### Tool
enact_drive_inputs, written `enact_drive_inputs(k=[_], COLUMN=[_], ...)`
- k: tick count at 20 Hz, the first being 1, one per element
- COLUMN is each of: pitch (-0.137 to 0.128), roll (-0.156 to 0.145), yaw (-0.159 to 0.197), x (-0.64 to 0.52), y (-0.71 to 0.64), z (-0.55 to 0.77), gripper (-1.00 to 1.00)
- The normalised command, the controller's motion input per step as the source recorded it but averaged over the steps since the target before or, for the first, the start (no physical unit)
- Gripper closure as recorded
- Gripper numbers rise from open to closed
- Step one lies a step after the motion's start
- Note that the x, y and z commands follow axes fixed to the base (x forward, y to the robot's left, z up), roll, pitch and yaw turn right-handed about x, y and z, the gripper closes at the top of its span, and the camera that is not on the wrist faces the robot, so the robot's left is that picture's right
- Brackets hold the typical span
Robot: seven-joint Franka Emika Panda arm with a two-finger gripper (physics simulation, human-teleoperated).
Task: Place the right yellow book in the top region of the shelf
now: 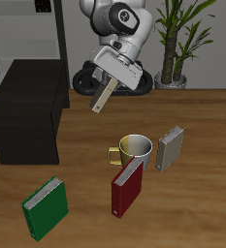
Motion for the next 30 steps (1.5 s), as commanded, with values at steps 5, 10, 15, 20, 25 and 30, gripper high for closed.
enact_drive_inputs(k=[5,10,15,20,25,30], pitch=[0.053,0.005,0.012,-0.004,0.015,-0.017], roll=[-0.119,-0.086,-0.101,-0.086,-0.028,-0.069], yaw=[-0.001,0.030,0.017,0.008,0.025,0.006], x=[0.19,0.13,0.17,-0.02,0.00,0.00], y=[-0.19,-0.19,-0.30,-0.17,-0.16,-0.25], z=[-0.02,-0.10,-0.11,-0.08,0.00,0.07], gripper=[1.00,1.00,1.00,1.00,1.00,1.00])
